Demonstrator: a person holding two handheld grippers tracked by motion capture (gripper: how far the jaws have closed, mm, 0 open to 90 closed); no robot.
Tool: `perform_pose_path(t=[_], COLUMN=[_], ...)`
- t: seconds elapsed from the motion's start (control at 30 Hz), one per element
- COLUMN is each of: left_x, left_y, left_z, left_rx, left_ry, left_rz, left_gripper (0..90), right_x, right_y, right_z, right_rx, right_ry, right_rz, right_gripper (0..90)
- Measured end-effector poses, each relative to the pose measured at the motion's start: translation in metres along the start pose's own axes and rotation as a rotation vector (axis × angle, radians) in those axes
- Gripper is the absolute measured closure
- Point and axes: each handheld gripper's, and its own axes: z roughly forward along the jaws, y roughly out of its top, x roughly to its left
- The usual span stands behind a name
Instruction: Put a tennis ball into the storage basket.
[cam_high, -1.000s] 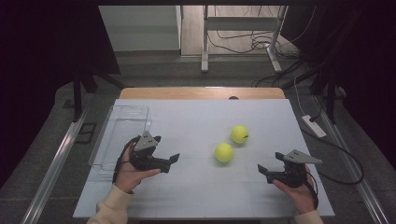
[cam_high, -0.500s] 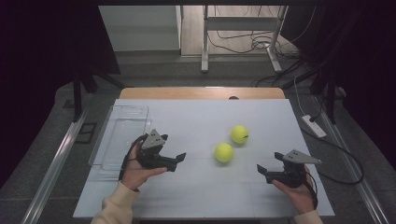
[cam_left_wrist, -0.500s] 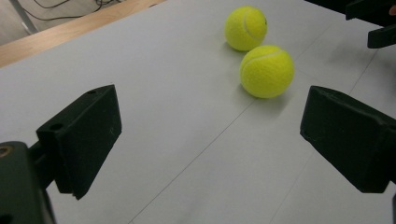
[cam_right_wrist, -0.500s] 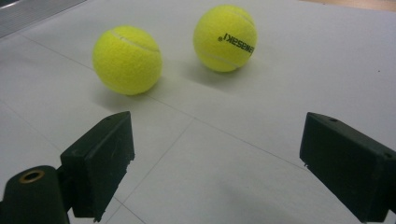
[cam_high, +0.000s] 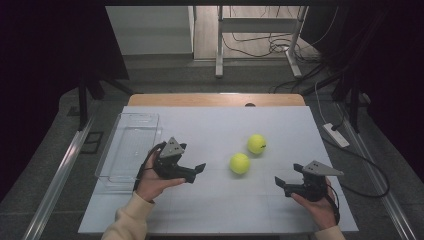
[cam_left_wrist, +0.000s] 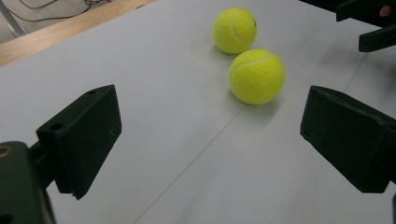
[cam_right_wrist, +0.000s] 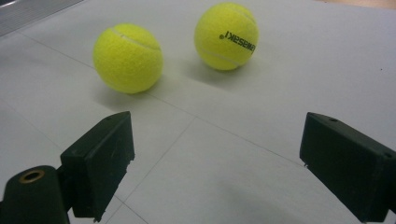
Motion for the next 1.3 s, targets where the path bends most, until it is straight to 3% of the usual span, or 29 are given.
perform_pose_path(t=[1.3], left_x=[-0.018], left_y=[0.015], left_z=[0.028], left_rx=[0.022], left_ry=[-0.06], left_rz=[0.041], left_gripper=[6.7], right_x=[-0.002], right_y=[-0.003], right_z=[-0.001], right_rx=[-0.004], right_ry=[-0.006], right_rz=[0.021], right_gripper=[10.6])
